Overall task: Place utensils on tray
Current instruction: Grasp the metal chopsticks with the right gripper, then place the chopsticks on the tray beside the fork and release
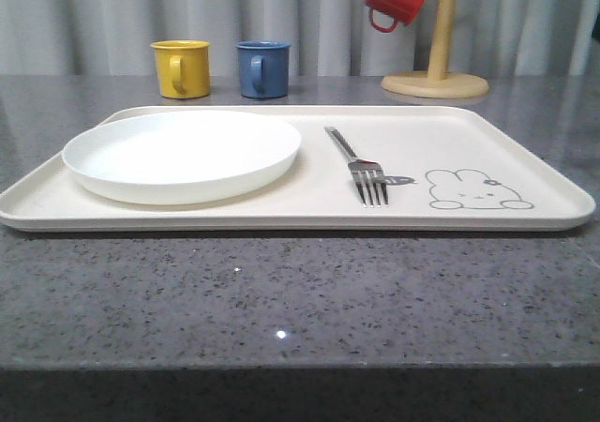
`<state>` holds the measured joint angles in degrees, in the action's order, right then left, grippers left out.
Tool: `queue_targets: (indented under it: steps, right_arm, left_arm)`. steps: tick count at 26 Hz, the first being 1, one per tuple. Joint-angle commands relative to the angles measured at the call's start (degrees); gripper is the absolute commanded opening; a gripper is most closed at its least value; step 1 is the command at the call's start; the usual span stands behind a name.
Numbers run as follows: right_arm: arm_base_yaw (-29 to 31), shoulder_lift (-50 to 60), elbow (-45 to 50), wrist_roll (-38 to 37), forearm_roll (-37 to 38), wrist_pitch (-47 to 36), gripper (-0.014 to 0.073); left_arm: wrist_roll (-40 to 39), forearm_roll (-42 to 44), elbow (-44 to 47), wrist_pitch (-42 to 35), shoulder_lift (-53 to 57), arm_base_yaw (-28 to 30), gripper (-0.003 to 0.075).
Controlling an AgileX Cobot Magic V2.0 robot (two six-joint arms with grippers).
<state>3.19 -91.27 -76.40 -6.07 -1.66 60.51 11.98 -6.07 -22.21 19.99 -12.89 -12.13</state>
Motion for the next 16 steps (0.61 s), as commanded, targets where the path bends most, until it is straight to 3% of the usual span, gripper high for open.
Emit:
queue_targets:
  steps: [1,11,16]
  right_arm:
    - [-2.62,5.75,-3.40,-2.45,-0.33,0.68,-0.0025]
    - [-21.91,1.79,-8.24,-11.08,-0.38,1.36,-0.0025]
    - [-24.94,-3.66,-9.18,-17.36,-0.57,-1.16,-0.0025]
  left_arm:
    - [-0.49,-0.76,-1.60,-4.74,-0.57,0.04,-0.0018]
    - [-0.49,-0.76,-1.60,-4.74,-0.57,0.04,-0.0018]
    - [-0.49,-0.76,-1.60,-4.74,-0.57,0.04,-0.0018]
